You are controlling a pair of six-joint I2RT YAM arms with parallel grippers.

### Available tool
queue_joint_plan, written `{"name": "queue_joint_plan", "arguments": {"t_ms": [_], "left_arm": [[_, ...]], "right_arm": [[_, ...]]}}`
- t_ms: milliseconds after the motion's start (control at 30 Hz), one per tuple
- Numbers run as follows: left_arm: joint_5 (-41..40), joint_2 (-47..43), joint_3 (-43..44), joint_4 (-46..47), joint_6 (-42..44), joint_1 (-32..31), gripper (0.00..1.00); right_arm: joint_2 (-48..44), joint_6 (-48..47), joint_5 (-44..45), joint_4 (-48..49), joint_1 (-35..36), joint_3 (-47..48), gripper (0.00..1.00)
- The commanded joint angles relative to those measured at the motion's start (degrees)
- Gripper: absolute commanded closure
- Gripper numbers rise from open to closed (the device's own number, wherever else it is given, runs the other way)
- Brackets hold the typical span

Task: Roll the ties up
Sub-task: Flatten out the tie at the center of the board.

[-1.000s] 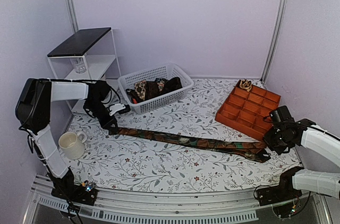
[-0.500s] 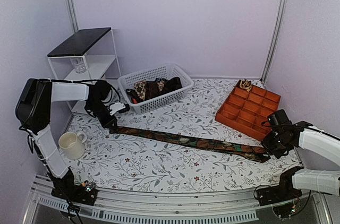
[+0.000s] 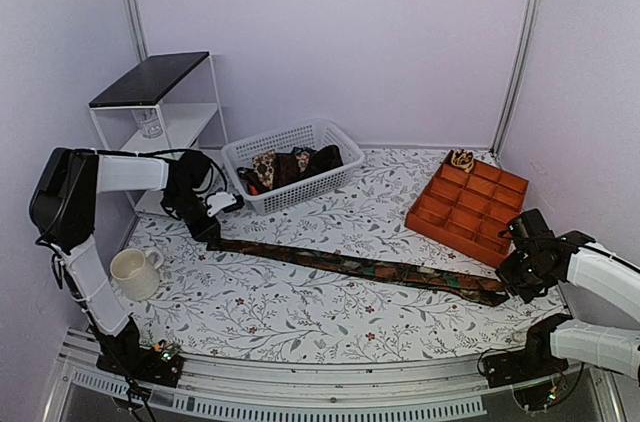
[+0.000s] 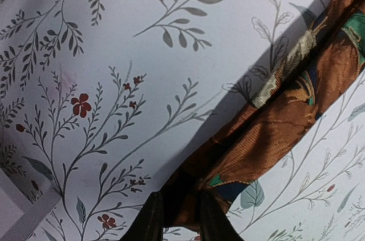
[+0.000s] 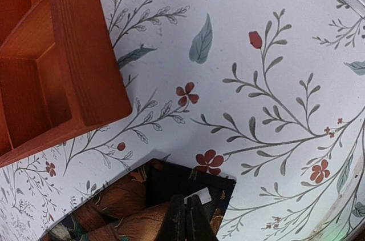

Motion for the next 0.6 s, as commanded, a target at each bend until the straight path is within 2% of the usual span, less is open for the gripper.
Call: {"name": "queue_joint_plan", "arguments": {"t_ms": [0, 133, 267, 367, 467, 567], "left_arm": [[-1.7, -1.1, -0.4, 1.5, -0.4, -1.4, 0.77], [-1.6, -1.8, -0.6, 1.8, -0.9, -2.2, 0.79], [-2.5, -2.8, -1.8, 2.8, -1.3, -2.7, 0.78], [-5.1, -3.5, -2.3, 3.2, -2.4, -2.9, 0.78], [-6.8, -4.8, -2.8, 4.4, -4.1, -3.2, 0.78], [-6.0, -6.5, -3.1, 6.0, -6.1, -3.3, 0.77]], "right_arm": [[-1.9, 1.0, 2.8, -0.7, -0.3, -1.4, 1.0], [-3.4, 2.0, 2.5, -1.1, -0.3, -2.9, 1.0], [-3.5, 2.6, 2.7, -1.2, -0.3, -2.8, 0.77], [-3.5, 2.0, 3.5, -2.1, -0.3, -1.0, 0.67], [-3.6, 1.6, 3.6, -3.7, -0.2, 0.9, 0.65], [-4.0, 0.9, 2.1, -3.9, -0.3, 2.0, 0.7]]}}
